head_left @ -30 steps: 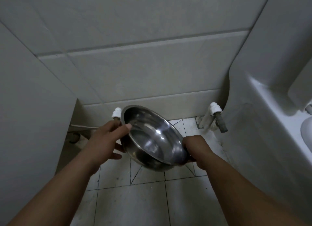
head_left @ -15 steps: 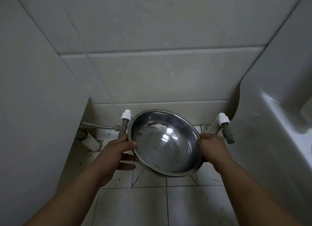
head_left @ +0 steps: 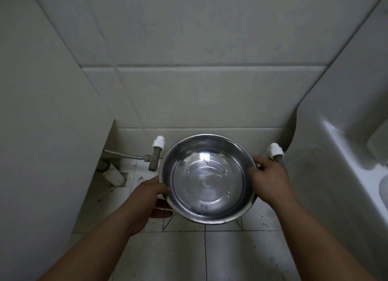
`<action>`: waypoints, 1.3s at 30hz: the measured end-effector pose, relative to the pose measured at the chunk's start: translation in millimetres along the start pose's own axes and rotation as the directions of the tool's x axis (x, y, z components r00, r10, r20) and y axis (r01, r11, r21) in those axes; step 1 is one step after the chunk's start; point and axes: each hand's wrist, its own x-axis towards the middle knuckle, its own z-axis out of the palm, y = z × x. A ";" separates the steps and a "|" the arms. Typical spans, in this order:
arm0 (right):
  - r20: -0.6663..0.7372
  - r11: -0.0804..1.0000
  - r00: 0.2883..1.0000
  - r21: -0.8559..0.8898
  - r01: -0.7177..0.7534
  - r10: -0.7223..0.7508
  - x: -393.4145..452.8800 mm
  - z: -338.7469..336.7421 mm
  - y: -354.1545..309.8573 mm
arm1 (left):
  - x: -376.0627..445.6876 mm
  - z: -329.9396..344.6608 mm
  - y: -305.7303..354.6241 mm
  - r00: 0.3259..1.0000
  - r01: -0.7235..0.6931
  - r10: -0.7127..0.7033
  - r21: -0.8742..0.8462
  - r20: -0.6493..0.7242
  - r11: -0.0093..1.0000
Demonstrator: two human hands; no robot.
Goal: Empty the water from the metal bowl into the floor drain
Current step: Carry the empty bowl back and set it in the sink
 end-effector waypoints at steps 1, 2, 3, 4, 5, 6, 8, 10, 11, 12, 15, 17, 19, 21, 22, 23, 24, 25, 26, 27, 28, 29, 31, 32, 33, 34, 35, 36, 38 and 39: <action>0.001 1.000 1.000 0.001 -0.001 0.001 -1.7 -1.0 -1.0 | -0.5 0.5 0.0 1.000 0.003 -0.003 -0.008 -0.005 1.000; 0.003 1.000 1.000 0.004 -0.003 0.003 -3.2 -2.3 -2.9 | -1.0 0.5 0.8 1.000 0.000 -0.001 -0.012 -0.010 1.000; 0.004 1.000 1.000 0.004 -0.002 0.002 -4.6 -3.5 -3.7 | -1.5 0.9 1.6 1.000 -0.002 0.002 -0.015 -0.014 1.000; 0.002 1.000 1.000 0.003 0.006 -0.006 -5.3 -4.2 -5.9 | -1.9 0.2 3.4 1.000 -0.008 0.008 -0.016 -0.018 1.000; 0.002 1.000 1.000 0.000 0.014 -0.014 -6.1 -5.4 -7.3 | -2.4 0.4 4.8 1.000 -0.012 0.012 -0.016 -0.021 1.000; 0.000 1.000 1.000 0.000 0.018 -0.018 -6.6 -6.3 -9.0 | -2.5 0.3 6.2 1.000 -0.017 0.016 -0.016 -0.025 1.000; -0.006 1.000 1.000 -0.003 0.020 -0.020 -6.6 -7.9 -13.0 | -2.6 -0.9 8.6 0.999 -0.029 0.028 -0.022 -0.032 0.999; 0.001 1.000 1.000 -0.018 0.022 -0.022 -6.3 -9.7 -17.0 | -3.4 -2.0 10.0 0.999 -0.036 0.035 -0.024 -0.039 0.999; 0.012 1.000 1.000 -0.019 0.022 -0.022 -6.6 -10.9 -19.8 | -4.8 -2.7 11.2 0.998 -0.039 0.038 -0.023 -0.043 0.999; 0.024 1.000 1.000 -0.015 0.021 -0.021 -6.9 -12.0 -22.5 | -6.0 -3.3 12.3 0.998 -0.039 0.039 -0.020 -0.045 0.999; 0.046 1.000 0.999 -0.013 0.024 -0.023 -8.3 -15.4 -29.5 | -8.0 -4.4 15.3 0.998 -0.030 0.028 -0.026 -0.064 0.999; 0.051 1.000 0.999 -0.013 0.019 -0.018 -9.2 -17.2 -33.1 | -8.9 -3.8 18.2 0.997 -0.022 0.018 -0.043 -0.079 0.999; 0.040 1.000 0.999 -0.015 0.001 0.000 -9.8 -19.5 -36.4 | -10.6 -2.9 25.4 0.996 -0.011 0.007 -0.051 -0.093 0.999; 0.041 1.000 0.999 -0.015 -0.021 0.021 -12.1 -21.2 -40.1 | -13.3 -0.3 32.6 0.994 -0.009 0.003 -0.052 -0.107 0.999; 0.041 0.999 0.998 -0.007 -0.036 0.037 -13.4 -23.0 -42.9 | -15.0 1.0 37.5 0.994 -0.006 0.000 -0.049 -0.111 0.999; 0.039 0.999 0.998 -0.002 -0.050 0.050 -15.6 -25.6 -46.5 | -18.9 2.1 42.9 0.993 0.000 -0.005 -0.046 -0.118 0.999; 0.035 0.998 0.997 -0.001 -0.061 0.061 -19.4 -29.8 -51.4 | -24.5 2.6 49.1 0.992 0.010 -0.015 -0.044 -0.124 0.999; 0.033 0.997 0.997 0.002 -0.074 0.074 -22.6 -33.4 -55.0 | -29.1 3.7 54.4 0.991 0.020 -0.025 -0.042 -0.129 0.999; 0.031 0.996 0.996 0.004 -0.085 0.085 -25.4 -37.4 -57.6 | -33.6 4.1 59.2 0.990 0.030 -0.035 -0.036 -0.135 0.999; 0.033 0.995 0.995 0.006 -0.099 0.099 -27.9 -42.2 -61.3 | -37.8 4.2 64.3 0.989 0.040 -0.044 -0.030 -0.140 0.999; 0.038 0.993 0.993 0.005 -0.116 0.116 -31.1 -46.8 -64.7 | -42.6 4.0 68.8 0.988 0.050 -0.053 -0.025 -0.144 0.998; 0.046 0.991 0.990 0.004 -0.133 0.133 -35.1 -50.8 -67.9 | -47.7 4.1 72.6 0.988 0.058 -0.061 -0.023 -0.145 0.998; 0.049 0.988 0.987 0.002 -0.151 0.151 -47.0 -60.0 -77.8 | -61.9 4.5 82.0 0.985 0.073 -0.075 -0.023 -0.154 0.997; 0.047 0.988 0.987 0.002 -0.154 0.154 -52.2 -61.8 -81.7 | -67.3 5.6 85.0 0.983 0.075 -0.078 -0.026 -0.163 0.997; 0.048 0.988 0.987 -0.005 -0.154 0.154 -58.8 -64.3 -86.6 | -74.0 6.4 87.7 0.982 0.074 -0.077 -0.024 -0.174 0.997; 0.048 0.988 0.987 -0.005 -0.156 0.156 -65.1 -67.6 -92.9 | -81.3 6.5 92.1 0.981 0.072 -0.075 -0.023 -0.181 0.997; 0.047 0.987 0.986 0.000 -0.161 0.161 -70.6 -69.4 -97.7 | -87.2 7.1 95.2 0.980 0.069 -0.072 -0.026 -0.187 0.997; 0.041 0.987 0.986 0.010 -0.163 0.163 -77.4 -73.1 -103.3 | -95.1 6.7 99.6 0.979 0.069 -0.072 -0.026 -0.191 0.997; 0.032 0.987 0.986 0.019 -0.162 0.162 -91.3 -82.8 -115.6 | -112.5 4.9 110.5 0.976 0.072 -0.078 -0.034 -0.204 0.997; 0.034 0.987 0.986 0.013 -0.162 0.161 -99.2 -89.7 -123.7 | -122.9 3.9 117.7 0.975 0.074 -0.080 -0.037 -0.208 0.997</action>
